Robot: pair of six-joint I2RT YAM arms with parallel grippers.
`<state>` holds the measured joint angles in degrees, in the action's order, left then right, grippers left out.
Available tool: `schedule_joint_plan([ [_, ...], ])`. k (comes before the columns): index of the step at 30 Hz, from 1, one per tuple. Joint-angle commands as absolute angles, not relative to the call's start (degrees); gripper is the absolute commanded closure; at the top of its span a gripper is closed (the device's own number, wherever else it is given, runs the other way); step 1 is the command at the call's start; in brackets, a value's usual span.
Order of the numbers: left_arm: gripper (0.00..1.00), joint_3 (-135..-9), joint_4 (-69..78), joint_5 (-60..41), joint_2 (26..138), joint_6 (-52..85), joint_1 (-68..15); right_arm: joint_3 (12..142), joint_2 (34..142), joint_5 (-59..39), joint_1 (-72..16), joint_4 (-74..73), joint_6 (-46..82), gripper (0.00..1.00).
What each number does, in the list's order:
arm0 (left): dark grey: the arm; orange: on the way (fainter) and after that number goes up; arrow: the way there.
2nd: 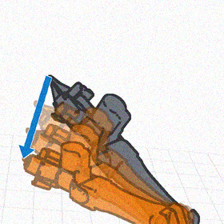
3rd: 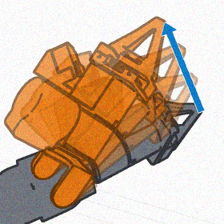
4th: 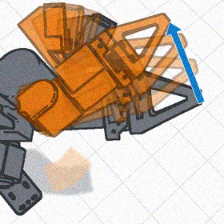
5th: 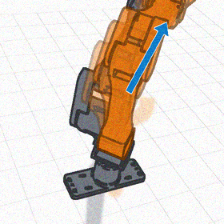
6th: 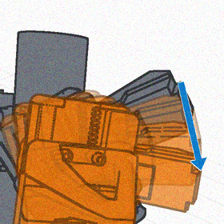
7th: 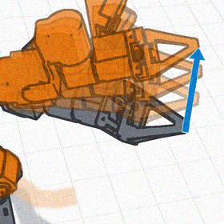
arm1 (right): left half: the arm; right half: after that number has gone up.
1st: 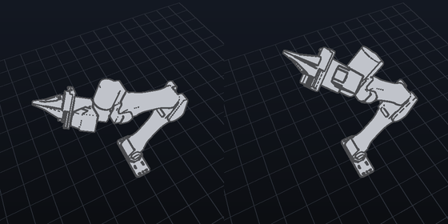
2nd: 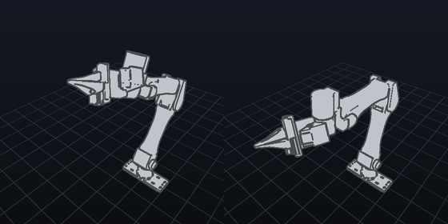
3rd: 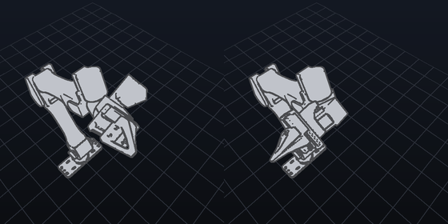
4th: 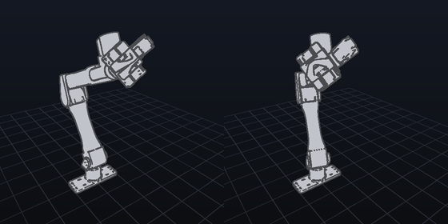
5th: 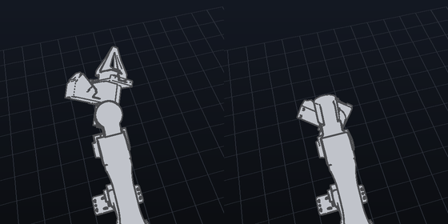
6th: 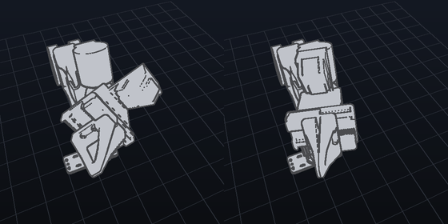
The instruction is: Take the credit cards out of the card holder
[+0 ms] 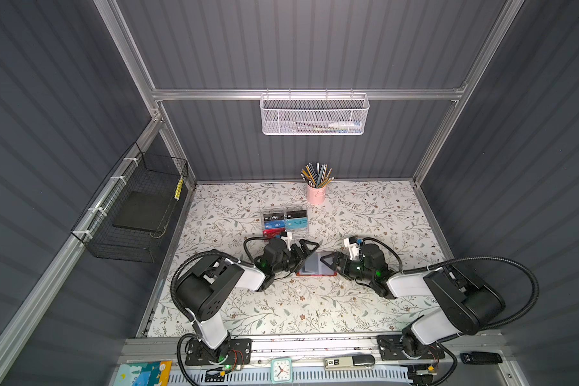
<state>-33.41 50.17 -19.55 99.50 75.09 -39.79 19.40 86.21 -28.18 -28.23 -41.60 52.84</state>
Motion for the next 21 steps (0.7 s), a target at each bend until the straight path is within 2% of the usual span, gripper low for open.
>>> schedule_joint_plan([
  [1, 0.00, -35.3, 49.6, -19.3, 100.6, 74.7, -40.6, 18.8, 82.7, -27.0, -27.2, -35.8, 50.5, 0.01],
  [13, 0.00, -40.9, 48.6, -17.6, 104.6, 74.7, -43.8, 16.8, 62.5, -20.1, -21.6, -13.9, 45.0, 0.01],
  [21, 0.00, -42.0, 51.2, -17.6, 107.6, 76.0, -44.5, 16.7, 52.9, -19.9, -19.2, -6.6, 43.4, 0.01],
])
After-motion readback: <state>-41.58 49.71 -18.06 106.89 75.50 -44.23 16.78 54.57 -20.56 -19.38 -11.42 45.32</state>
